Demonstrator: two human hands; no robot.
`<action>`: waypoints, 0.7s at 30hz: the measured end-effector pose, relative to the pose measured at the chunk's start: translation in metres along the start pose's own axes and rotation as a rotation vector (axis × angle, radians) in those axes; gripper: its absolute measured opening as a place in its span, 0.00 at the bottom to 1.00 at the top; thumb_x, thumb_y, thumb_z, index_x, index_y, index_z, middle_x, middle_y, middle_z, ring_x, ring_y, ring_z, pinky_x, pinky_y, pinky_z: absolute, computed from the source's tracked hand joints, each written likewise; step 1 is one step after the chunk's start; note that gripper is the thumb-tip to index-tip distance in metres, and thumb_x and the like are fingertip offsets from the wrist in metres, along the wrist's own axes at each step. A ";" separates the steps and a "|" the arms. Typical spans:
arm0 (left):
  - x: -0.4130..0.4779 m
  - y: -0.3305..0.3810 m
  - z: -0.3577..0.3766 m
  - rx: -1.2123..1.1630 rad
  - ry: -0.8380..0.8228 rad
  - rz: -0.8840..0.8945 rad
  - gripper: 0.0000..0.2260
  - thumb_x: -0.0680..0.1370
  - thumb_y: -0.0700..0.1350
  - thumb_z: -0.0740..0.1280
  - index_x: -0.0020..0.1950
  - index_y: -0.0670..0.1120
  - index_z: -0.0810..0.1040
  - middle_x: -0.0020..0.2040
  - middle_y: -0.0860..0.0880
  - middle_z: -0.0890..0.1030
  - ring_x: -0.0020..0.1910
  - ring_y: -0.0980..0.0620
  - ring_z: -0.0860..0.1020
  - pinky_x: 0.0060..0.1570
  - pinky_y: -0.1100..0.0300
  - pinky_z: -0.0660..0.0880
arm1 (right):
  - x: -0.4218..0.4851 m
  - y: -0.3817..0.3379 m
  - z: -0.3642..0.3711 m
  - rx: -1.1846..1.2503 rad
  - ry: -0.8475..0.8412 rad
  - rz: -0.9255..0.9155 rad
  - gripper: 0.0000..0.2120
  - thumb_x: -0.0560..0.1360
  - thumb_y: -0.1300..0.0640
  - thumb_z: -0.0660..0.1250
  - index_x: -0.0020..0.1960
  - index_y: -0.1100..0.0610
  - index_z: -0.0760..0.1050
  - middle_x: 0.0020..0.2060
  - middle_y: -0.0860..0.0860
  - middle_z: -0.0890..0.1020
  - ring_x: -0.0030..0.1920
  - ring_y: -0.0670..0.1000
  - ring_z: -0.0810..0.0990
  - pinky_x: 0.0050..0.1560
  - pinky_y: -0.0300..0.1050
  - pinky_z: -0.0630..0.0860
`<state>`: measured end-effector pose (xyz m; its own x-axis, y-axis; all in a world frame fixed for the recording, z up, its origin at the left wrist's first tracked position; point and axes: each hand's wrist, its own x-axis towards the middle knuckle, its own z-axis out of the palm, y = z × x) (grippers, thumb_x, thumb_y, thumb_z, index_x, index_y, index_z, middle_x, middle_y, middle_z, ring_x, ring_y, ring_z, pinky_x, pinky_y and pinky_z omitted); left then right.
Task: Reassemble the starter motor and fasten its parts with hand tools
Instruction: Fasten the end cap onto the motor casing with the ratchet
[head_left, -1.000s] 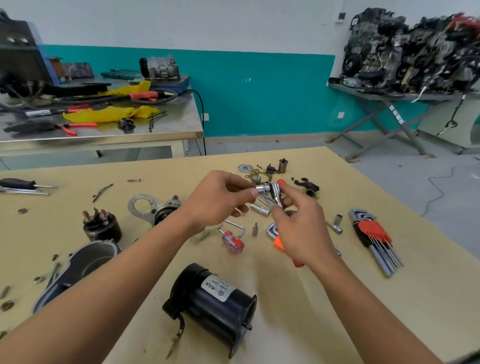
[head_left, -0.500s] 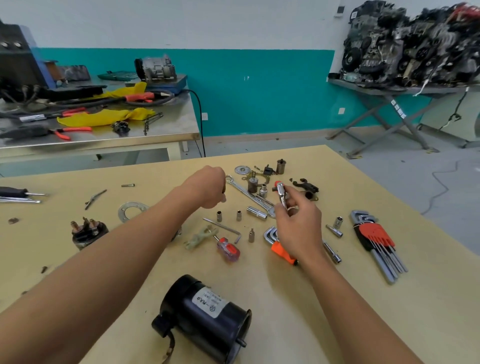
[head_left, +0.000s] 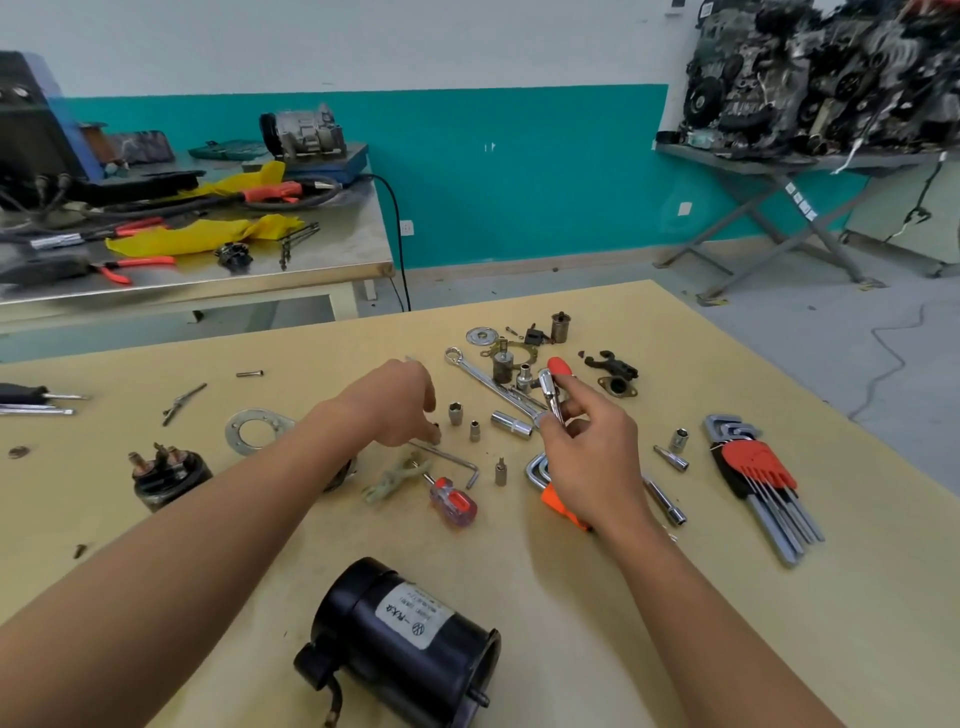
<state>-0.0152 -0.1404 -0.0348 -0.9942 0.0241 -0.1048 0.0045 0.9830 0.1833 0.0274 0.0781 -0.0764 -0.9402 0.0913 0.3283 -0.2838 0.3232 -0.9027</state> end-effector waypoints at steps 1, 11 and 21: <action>-0.003 0.000 0.002 0.000 -0.012 0.009 0.20 0.72 0.52 0.77 0.60 0.45 0.82 0.54 0.45 0.82 0.50 0.46 0.80 0.46 0.56 0.75 | -0.001 -0.001 0.001 0.004 -0.007 -0.005 0.21 0.77 0.65 0.66 0.67 0.50 0.77 0.33 0.39 0.78 0.23 0.42 0.70 0.24 0.30 0.66; -0.038 0.017 -0.009 -1.364 0.067 -0.041 0.03 0.76 0.37 0.72 0.47 0.39 0.85 0.42 0.42 0.85 0.34 0.53 0.81 0.35 0.64 0.79 | -0.017 -0.017 0.001 0.224 -0.116 -0.022 0.20 0.78 0.62 0.68 0.67 0.46 0.77 0.31 0.38 0.79 0.23 0.41 0.68 0.25 0.30 0.64; -0.088 0.027 -0.022 -1.716 -0.080 -0.116 0.10 0.66 0.40 0.73 0.46 0.37 0.85 0.39 0.42 0.85 0.31 0.53 0.82 0.33 0.64 0.80 | -0.037 -0.044 0.009 0.286 -0.129 -0.206 0.26 0.78 0.63 0.68 0.56 0.29 0.76 0.41 0.34 0.82 0.36 0.38 0.78 0.37 0.28 0.70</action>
<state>0.0703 -0.1202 0.0007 -0.9734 0.0334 -0.2269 -0.2254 -0.3209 0.9199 0.0726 0.0517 -0.0514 -0.8689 -0.0733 0.4895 -0.4932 0.0448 -0.8687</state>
